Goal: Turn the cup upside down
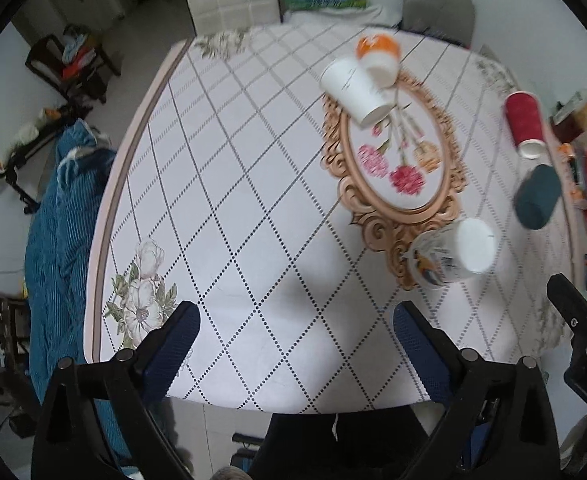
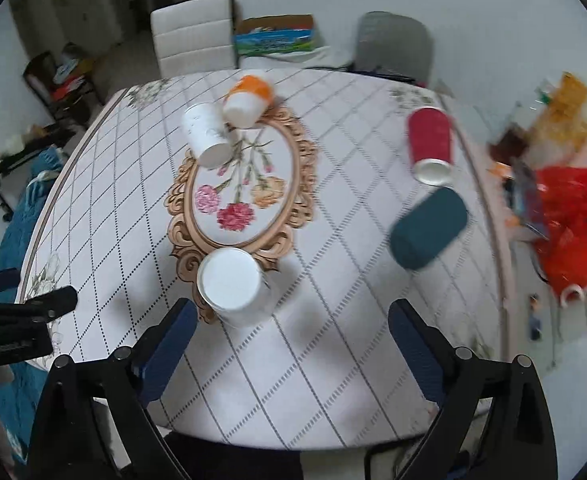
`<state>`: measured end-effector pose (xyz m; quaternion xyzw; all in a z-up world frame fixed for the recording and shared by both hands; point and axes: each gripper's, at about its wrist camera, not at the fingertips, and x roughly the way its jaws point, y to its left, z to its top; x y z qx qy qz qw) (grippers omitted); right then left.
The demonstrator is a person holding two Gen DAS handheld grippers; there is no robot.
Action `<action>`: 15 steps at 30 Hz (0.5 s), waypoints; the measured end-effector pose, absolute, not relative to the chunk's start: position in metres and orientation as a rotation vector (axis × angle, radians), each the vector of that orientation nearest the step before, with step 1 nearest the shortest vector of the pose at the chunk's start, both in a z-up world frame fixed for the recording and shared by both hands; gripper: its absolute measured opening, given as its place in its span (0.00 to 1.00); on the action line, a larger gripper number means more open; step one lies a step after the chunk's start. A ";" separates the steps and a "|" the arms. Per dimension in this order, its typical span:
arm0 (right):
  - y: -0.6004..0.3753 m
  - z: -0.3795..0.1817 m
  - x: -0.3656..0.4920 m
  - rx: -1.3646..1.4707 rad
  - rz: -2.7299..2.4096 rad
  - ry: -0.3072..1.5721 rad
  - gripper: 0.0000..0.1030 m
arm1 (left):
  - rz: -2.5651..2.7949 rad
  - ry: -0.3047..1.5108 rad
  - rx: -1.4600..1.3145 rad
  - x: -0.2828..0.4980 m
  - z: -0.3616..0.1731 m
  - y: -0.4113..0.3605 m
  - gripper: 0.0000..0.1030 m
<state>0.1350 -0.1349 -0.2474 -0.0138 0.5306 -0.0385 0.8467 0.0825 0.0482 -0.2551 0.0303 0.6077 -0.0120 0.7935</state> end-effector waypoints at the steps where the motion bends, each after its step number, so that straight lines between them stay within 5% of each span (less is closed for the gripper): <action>1: -0.137 -0.241 0.128 -0.034 -0.103 1.110 0.96 | -0.031 1.292 0.069 0.080 -0.251 0.047 0.96; 15: -0.155 -0.182 0.071 -0.020 -0.129 1.027 0.96 | -0.016 1.138 0.055 0.026 -0.186 0.025 0.97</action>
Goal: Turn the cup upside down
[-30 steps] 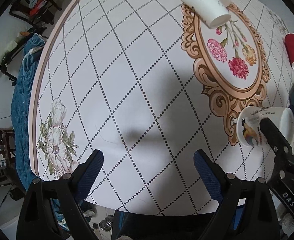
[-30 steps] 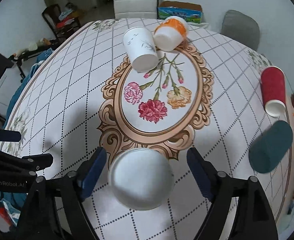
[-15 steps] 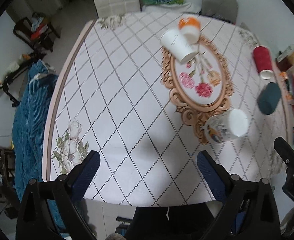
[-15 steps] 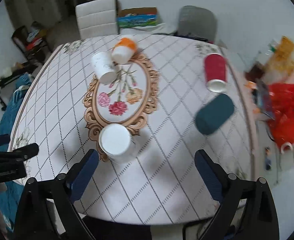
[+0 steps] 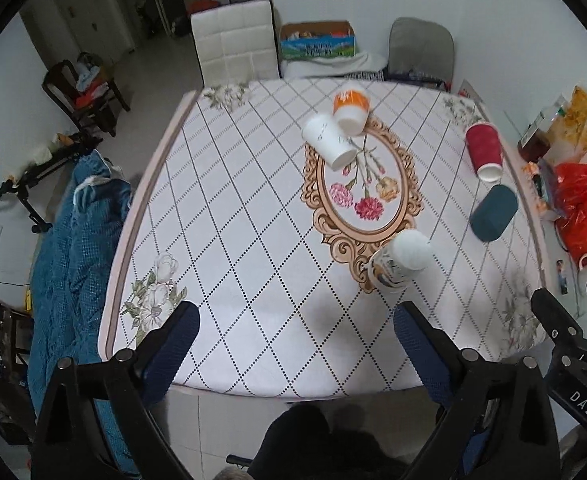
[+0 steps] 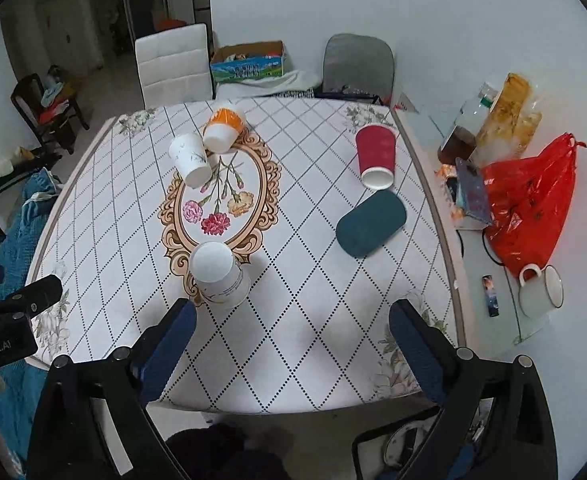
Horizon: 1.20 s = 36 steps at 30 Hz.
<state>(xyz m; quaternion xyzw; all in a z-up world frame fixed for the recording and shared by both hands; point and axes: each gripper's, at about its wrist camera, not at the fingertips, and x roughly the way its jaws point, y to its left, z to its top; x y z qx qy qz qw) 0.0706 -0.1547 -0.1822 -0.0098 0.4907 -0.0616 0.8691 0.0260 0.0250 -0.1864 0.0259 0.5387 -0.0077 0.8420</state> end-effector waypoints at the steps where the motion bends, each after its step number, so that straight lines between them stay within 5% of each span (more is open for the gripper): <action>1: -0.156 -0.177 0.066 -0.018 -0.125 1.022 0.96 | -0.007 1.127 0.053 0.020 -0.180 0.024 0.97; 20: -0.165 -0.028 -0.078 -0.002 -0.037 0.842 0.96 | 0.027 0.918 0.001 -0.111 -0.058 0.021 0.97; 36: -0.151 0.004 -0.135 -0.031 -0.010 0.808 0.96 | 0.029 0.874 -0.010 -0.170 -0.033 0.027 0.97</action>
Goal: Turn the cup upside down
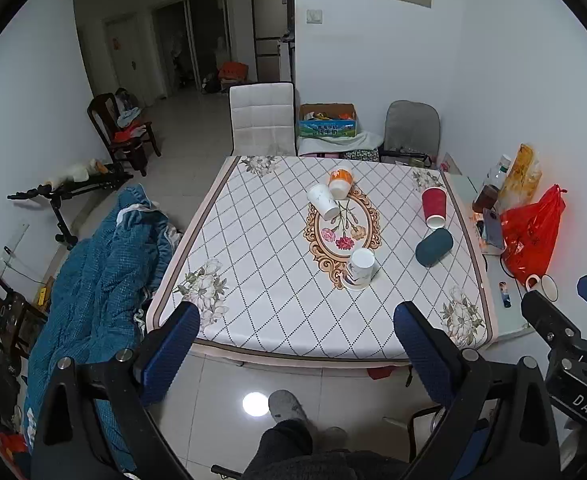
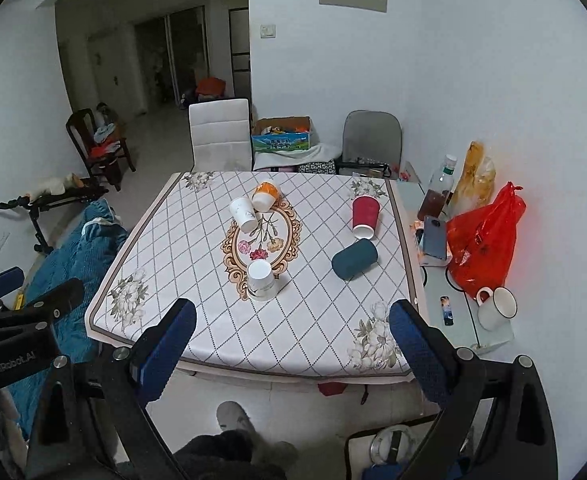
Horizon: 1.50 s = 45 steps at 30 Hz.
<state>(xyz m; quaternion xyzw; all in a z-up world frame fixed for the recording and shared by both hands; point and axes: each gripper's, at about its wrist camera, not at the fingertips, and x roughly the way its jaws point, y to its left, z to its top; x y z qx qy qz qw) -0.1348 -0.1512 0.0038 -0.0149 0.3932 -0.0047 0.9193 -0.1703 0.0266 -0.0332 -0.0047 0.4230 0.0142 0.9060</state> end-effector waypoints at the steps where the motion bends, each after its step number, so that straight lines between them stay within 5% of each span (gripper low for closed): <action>1: -0.151 0.004 -0.135 -0.030 -0.008 0.810 0.96 | 0.029 0.872 -0.011 -0.173 -0.032 0.027 0.97; 45: -0.150 0.000 -0.145 0.014 -0.009 0.824 0.96 | 0.031 0.864 0.002 -0.192 -0.022 0.029 0.97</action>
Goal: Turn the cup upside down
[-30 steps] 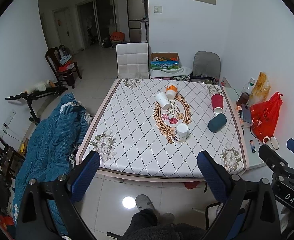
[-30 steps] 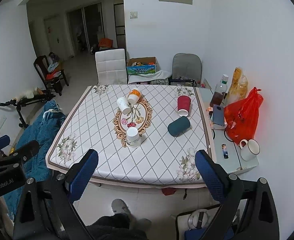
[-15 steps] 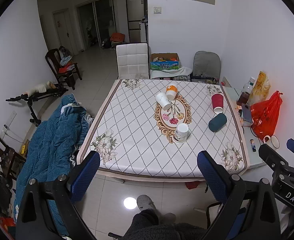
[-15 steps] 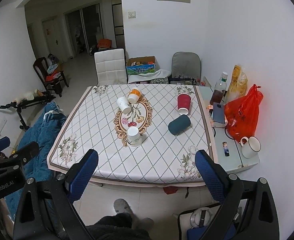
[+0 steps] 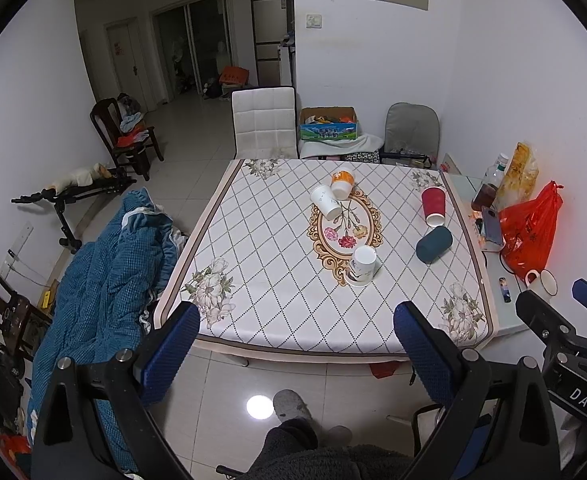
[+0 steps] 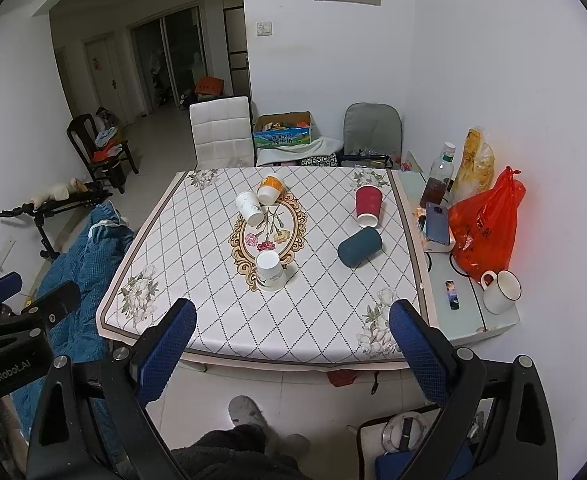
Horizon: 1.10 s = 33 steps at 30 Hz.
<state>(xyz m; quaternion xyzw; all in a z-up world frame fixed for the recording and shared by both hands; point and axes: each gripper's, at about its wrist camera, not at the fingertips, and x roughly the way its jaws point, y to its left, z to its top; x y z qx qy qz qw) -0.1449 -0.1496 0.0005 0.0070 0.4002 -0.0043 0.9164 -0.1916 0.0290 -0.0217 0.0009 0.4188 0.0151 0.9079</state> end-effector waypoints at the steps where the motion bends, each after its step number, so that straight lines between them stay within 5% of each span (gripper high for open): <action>1: -0.149 0.001 -0.146 0.013 -0.010 0.822 0.96 | 0.032 0.866 0.001 -0.191 -0.022 0.029 0.97; 33: -0.148 -0.001 -0.155 0.037 -0.030 0.829 0.96 | 0.034 0.864 0.013 -0.195 -0.019 0.030 0.97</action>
